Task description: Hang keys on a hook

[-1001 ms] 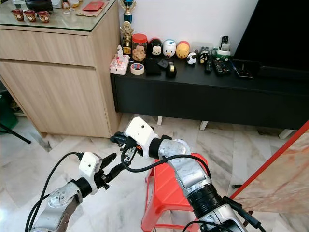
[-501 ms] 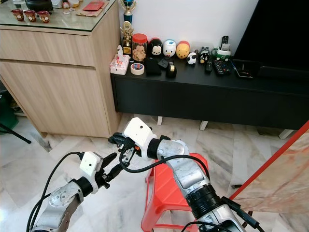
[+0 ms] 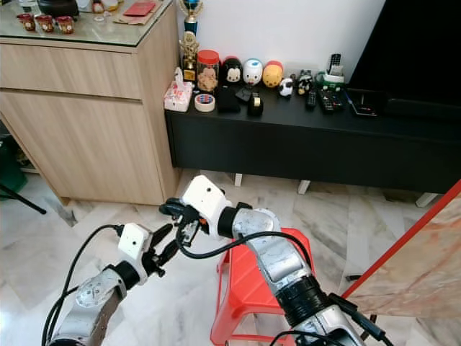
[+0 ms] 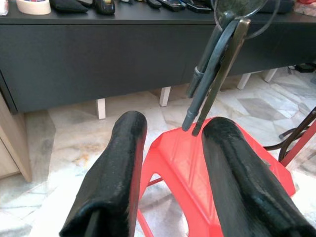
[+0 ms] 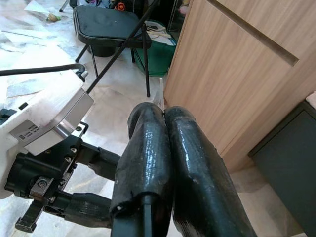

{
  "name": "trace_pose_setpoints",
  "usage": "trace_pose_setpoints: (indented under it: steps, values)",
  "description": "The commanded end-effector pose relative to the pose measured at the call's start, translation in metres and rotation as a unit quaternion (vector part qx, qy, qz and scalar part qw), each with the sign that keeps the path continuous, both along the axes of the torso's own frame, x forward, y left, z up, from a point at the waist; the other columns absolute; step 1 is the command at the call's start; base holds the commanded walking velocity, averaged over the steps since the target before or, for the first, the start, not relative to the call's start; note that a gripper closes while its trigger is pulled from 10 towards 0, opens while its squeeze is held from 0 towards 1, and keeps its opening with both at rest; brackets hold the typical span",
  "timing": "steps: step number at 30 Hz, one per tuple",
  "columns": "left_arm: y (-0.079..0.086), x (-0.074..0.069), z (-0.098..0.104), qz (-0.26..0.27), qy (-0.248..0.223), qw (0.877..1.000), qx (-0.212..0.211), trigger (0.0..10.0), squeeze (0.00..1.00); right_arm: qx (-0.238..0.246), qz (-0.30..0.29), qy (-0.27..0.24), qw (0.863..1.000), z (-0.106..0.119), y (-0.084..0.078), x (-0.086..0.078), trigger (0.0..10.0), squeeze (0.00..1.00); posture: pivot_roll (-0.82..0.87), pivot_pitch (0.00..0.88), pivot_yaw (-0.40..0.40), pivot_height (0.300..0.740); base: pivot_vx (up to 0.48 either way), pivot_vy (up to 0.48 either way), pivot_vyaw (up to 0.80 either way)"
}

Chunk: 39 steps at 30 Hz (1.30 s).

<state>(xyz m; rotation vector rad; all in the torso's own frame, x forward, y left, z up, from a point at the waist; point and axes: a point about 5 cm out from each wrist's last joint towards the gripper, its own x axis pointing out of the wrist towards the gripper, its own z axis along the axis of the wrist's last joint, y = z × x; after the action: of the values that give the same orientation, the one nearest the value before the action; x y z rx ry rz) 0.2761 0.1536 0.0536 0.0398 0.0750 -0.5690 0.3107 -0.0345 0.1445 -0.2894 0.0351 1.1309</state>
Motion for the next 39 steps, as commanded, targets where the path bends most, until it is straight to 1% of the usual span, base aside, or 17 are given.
trace_pose_setpoints:
  steps: [1,33,38,39]
  values:
    - [-0.0018,0.0006,-0.0008,-0.002,-0.002,1.0,0.003,0.0,0.0,-0.002,0.002,-0.008,1.0,0.0038,-0.0004,-0.0007,10.0,0.0,0.02,0.032,-0.123,0.74,0.0,0.0,0.0]
    - [0.0047,0.0004,0.0,0.013,-0.007,1.0,-0.008,0.0,0.0,-0.002,0.0,-0.001,1.0,0.0005,-0.0007,-0.002,10.0,0.0,0.02,0.039,-0.121,0.74,0.0,0.0,0.0]
    - [0.0054,0.0,-0.0003,0.013,-0.006,1.0,-0.006,0.0,0.0,-0.006,-0.01,-0.003,1.0,0.0,-0.0042,0.0007,10.0,0.0,0.02,0.038,-0.122,0.74,0.0,0.0,0.0]
    - [0.0057,-0.0004,-0.0003,0.012,-0.006,1.0,-0.005,0.0,0.0,-0.014,-0.015,-0.006,1.0,-0.0016,-0.0062,0.002,10.0,0.0,0.02,0.039,-0.122,0.74,0.0,0.0,0.0]
